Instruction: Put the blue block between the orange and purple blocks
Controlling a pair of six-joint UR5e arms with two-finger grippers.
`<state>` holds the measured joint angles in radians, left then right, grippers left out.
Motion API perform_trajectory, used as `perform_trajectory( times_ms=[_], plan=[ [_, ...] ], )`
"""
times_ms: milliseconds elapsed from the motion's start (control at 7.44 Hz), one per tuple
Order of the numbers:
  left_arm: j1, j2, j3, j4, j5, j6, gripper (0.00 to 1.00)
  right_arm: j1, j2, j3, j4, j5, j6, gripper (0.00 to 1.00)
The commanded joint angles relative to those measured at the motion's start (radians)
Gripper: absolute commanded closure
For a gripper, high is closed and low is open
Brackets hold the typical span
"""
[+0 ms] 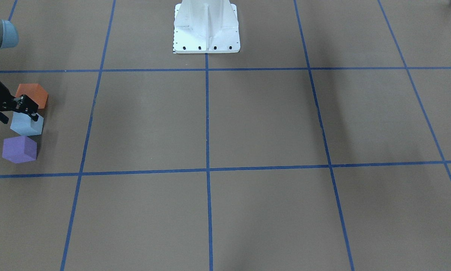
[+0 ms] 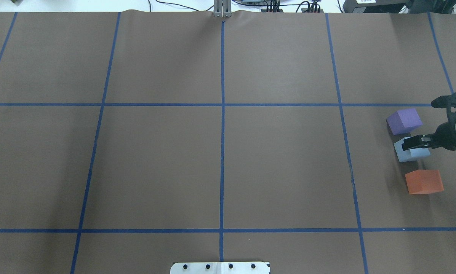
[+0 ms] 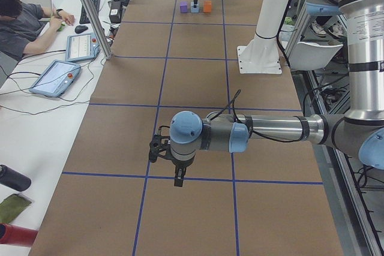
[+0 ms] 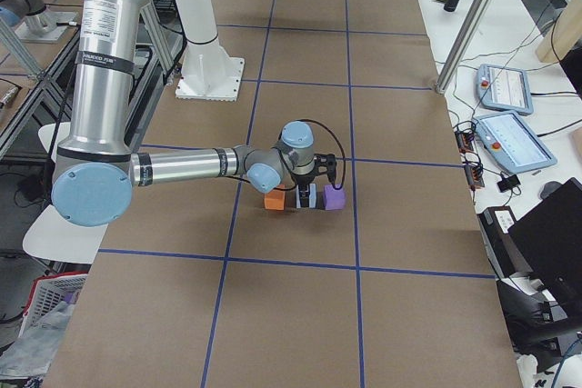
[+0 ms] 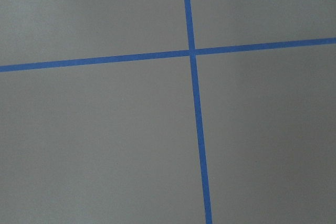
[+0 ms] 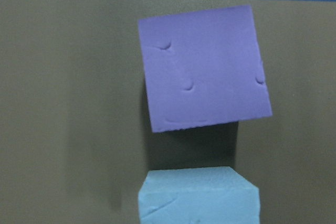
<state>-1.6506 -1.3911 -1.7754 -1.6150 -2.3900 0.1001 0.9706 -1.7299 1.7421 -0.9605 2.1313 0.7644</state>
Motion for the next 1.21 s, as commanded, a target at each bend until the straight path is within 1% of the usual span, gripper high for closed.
perform_trajectory(
  times_ms=[0, 134, 269, 403, 537, 672, 1075],
  plan=[
    [0.0, 0.009, -0.013, 0.001, 0.0, 0.0, 0.0, 0.185, 0.0, 0.107, -0.233, 0.111, -0.266, 0.0],
    [0.0, 0.009, -0.016, 0.001, 0.0, 0.0, 0.0, 0.282, 0.0, 0.179, -0.43, 0.116, -0.434, 0.0],
    [0.0, 0.009, -0.019, 0.001, 0.0, 0.0, 0.0, 0.371, 0.021, 0.206, -0.601, 0.121, -0.659, 0.0],
    [0.0, 0.009, -0.019, 0.001, 0.0, 0.0, 0.0, 0.466, -0.008, 0.183, -0.66, 0.146, -0.838, 0.0],
    [0.0, 0.009, -0.018, 0.001, 0.0, 0.0, 0.0, 0.537, -0.057, 0.154, -0.647, 0.197, -0.896, 0.0],
    [0.002, 0.009, -0.018, 0.001, 0.0, 0.0, 0.0, 0.555, -0.065, 0.151, -0.647, 0.219, -0.896, 0.0],
    [0.002, 0.009, -0.015, 0.004, 0.0, 0.0, 0.0, 0.559, -0.062, 0.151, -0.647, 0.22, -0.883, 0.0]
  ],
)
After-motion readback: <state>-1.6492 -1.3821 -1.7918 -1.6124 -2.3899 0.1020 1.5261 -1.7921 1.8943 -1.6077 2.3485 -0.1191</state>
